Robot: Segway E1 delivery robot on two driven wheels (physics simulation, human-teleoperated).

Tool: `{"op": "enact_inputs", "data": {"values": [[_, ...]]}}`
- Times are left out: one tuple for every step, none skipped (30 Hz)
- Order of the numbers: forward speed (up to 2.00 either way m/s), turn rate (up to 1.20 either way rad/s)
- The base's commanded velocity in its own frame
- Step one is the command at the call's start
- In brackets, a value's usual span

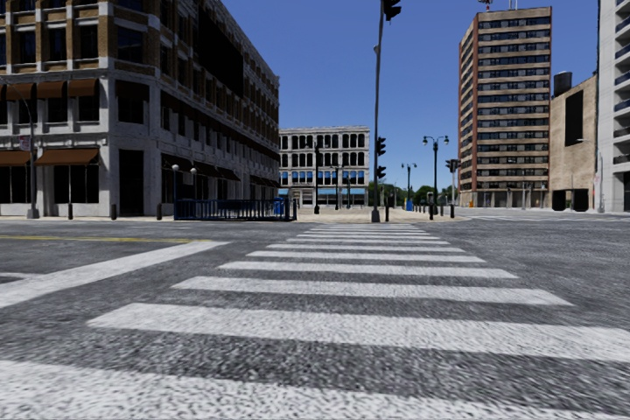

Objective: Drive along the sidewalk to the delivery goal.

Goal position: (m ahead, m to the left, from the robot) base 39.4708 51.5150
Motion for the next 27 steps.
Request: {"op": "enact_inputs", "data": {"values": [[1.05, 0.0], [1.05, 0.0], [1.05, 0.0], [1.05, 0.0], [1.05, 0.0], [1.05, 0.0], [1.05, 0.0], [1.05, 0.0], [1.05, 0.0], [1.05, 0.0], [1.05, 0.0], [1.05, 0.0], [1.05, 0.0], [1.05, 0.0], [1.05, 0.0], [1.16, 0.0], [2.0, 0.0], [2.0, 0.0], [2.0, 0.0], [2.0, 0.0], [2.0, 0.0], [2.0, 0.0], [2.0, 0.0], [2.0, 0.0], [2.0, 0.0], [2.0, 0.0], [2.0, 0.0]]}}
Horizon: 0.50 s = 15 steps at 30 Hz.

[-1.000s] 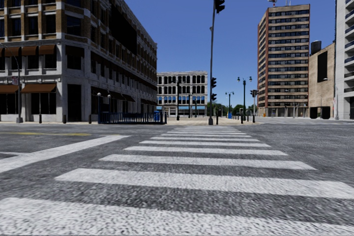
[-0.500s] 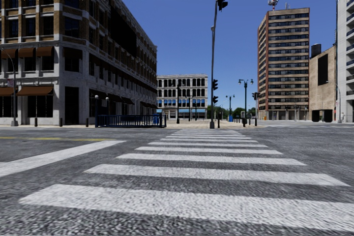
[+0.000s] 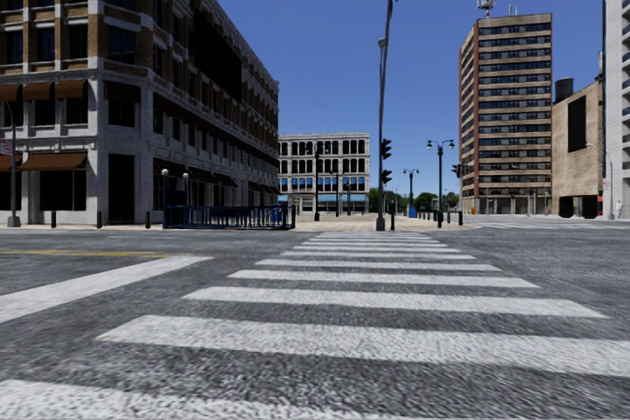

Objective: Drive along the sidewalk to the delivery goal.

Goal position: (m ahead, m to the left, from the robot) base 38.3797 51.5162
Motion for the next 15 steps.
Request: {"op": "enact_inputs", "data": {"values": [[2.0, 0.0], [2.0, 0.0], [2.0, 0.0], [2.0, 0.0], [2.0, -0.04], [2.0, -0.04], [2.0, -0.09], [2.0, -0.1], [2.0, -0.1], [2.0, -0.1], [2.0, -0.15], [2.0, -0.18], [2.0, -0.18], [2.0, -0.18], [2.0, -0.19]]}}
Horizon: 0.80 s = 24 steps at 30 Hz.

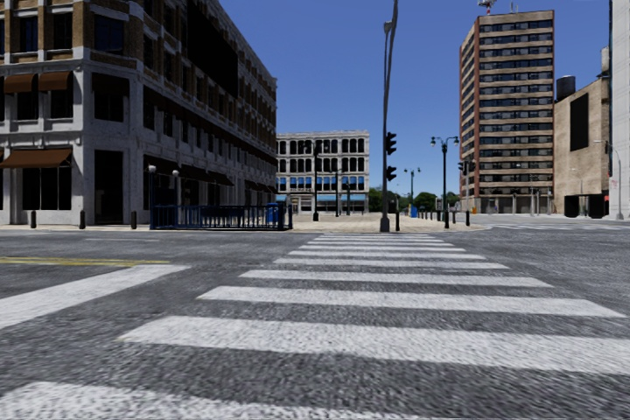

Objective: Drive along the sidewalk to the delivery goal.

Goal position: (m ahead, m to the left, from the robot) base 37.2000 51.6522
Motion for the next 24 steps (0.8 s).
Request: {"op": "enact_inputs", "data": {"values": [[2.0, -0.19], [2.0, -0.19], [2.0, -0.19], [2.0, -0.2], [2.0, -0.2], [2.0, -0.22], [2.0, -0.23], [2.0, -0.23], [2.0, -0.23], [2.0, -0.24], [2.0, -0.24], [2.0, -0.24], [2.0, -0.24], [2.0, -0.24], [2.0, -0.24], [2.0, -0.24], [2.0, -0.24], [2.0, -0.24], [2.0, -0.24], [2.0, -0.24], [2.0, -0.24], [2.0, -0.24], [2.0, -0.24], [2.0, -0.24]]}}
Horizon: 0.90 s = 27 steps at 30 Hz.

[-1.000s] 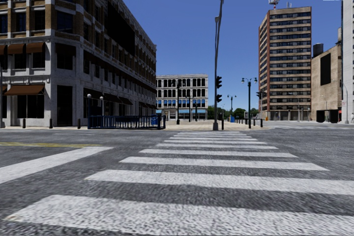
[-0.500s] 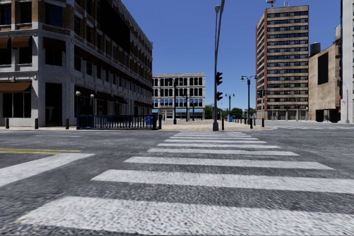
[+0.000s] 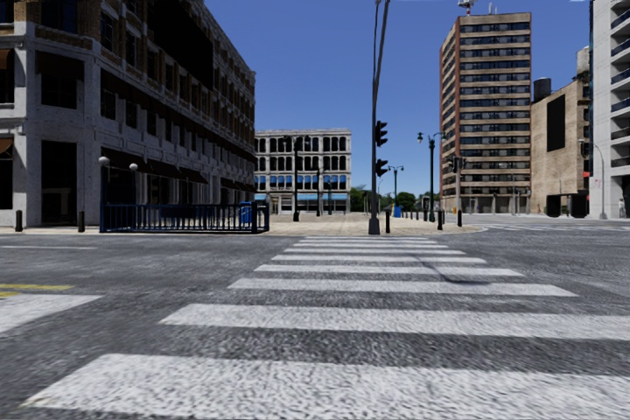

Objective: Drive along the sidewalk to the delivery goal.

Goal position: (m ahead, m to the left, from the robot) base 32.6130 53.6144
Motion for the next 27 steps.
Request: {"op": "enact_inputs", "data": {"values": [[2.0, -0.24], [2.0, -0.24], [2.0, -0.24], [2.0, -0.24], [2.0, -0.24], [2.0, -0.24], [2.0, -0.24], [2.0, -0.24], [2.0, -0.24], [2.0, -0.24], [2.0, -0.24], [2.0, -0.24], [2.0, -0.24], [2.0, -0.24], [2.0, 0.0], [2.0, 0.0], [2.0, 0.0], [2.0, 0.0], [2.0, 0.0], [2.0, 0.0], [2.0, 0.0], [2.0, 0.0], [2.0, 0.0], [2.0, 0.0], [2.0, 0.0], [2.0, 0.0], [2.0, 0.0]]}}
